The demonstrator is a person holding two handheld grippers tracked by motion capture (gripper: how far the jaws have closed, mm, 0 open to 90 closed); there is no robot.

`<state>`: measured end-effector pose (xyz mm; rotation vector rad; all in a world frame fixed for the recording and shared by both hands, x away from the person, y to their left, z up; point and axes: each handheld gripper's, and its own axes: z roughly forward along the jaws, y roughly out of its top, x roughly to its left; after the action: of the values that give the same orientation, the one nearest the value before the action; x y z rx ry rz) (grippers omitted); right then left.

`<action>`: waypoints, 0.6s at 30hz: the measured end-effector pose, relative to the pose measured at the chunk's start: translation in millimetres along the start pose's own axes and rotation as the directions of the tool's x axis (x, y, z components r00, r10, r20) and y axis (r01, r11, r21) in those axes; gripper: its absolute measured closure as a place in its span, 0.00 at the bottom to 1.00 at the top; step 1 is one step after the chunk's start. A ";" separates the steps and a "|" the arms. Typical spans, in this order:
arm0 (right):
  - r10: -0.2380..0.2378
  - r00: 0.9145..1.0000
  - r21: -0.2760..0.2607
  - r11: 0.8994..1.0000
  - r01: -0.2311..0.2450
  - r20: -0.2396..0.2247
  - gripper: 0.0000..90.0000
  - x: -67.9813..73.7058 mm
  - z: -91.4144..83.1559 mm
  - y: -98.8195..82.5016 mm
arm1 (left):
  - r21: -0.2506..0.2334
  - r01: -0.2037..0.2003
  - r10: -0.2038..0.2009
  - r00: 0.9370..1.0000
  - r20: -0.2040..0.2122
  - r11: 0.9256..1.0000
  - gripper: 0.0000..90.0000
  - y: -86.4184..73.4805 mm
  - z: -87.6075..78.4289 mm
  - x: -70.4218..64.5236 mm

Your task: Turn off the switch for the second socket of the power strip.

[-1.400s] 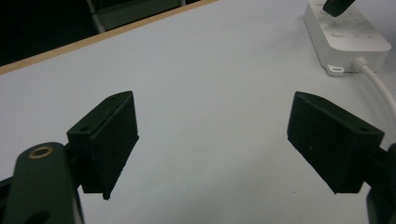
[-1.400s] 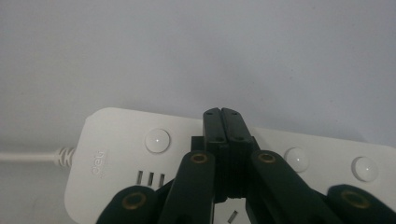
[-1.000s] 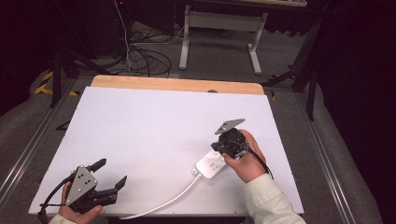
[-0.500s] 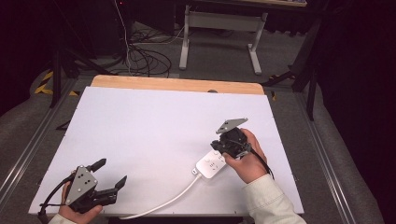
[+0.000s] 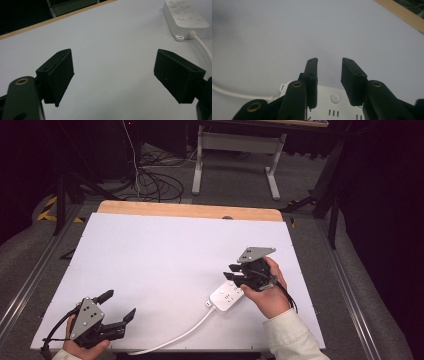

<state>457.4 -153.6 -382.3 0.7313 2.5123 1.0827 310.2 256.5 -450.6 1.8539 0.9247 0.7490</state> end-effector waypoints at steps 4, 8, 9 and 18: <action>0.005 1.000 -0.049 0.999 -0.006 -0.017 0.70 0.5 -9.3 -1.5 | -0.001 0.004 -0.004 1.000 -0.001 1.000 0.19 -0.1 -0.1 -0.3; 0.009 1.000 -0.084 0.996 -0.012 -0.027 0.67 1.0 -17.8 -4.4 | -0.001 0.003 -0.003 1.000 -0.001 1.000 0.19 -0.1 -0.1 -0.3; 0.010 0.999 -0.096 0.995 -0.013 -0.031 0.65 1.4 -19.5 -5.5 | -0.001 0.004 -0.004 1.000 -0.001 1.000 0.19 -0.1 0.0 -0.3; -0.026 0.999 -0.218 0.976 0.018 -0.035 0.60 5.0 -31.9 -23.2 | 0.002 -0.005 0.005 1.000 -0.003 1.000 0.19 0.0 0.0 0.1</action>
<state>430.9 -183.0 -378.6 0.6252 2.3758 1.3487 310.2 256.5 -450.6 1.8580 0.9239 0.7539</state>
